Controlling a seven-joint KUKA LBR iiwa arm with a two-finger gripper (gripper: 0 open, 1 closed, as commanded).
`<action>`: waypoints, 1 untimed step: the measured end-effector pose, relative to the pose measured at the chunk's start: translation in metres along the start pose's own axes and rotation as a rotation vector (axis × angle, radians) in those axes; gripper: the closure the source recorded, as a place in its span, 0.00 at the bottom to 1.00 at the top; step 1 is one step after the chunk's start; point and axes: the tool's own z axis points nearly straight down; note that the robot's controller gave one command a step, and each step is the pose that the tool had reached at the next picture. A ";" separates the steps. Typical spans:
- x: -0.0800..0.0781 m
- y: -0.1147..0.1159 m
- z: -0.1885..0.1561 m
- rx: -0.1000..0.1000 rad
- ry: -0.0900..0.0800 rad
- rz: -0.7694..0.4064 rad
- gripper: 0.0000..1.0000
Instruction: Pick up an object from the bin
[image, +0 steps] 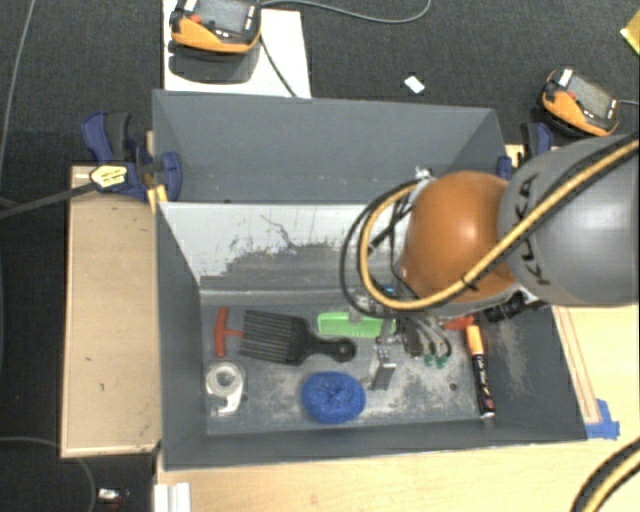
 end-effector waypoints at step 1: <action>0.016 0.020 0.059 0.000 -0.006 -0.171 0.00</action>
Offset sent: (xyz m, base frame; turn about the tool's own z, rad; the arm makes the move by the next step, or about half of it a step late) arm -0.0357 0.0327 -0.0197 -0.2662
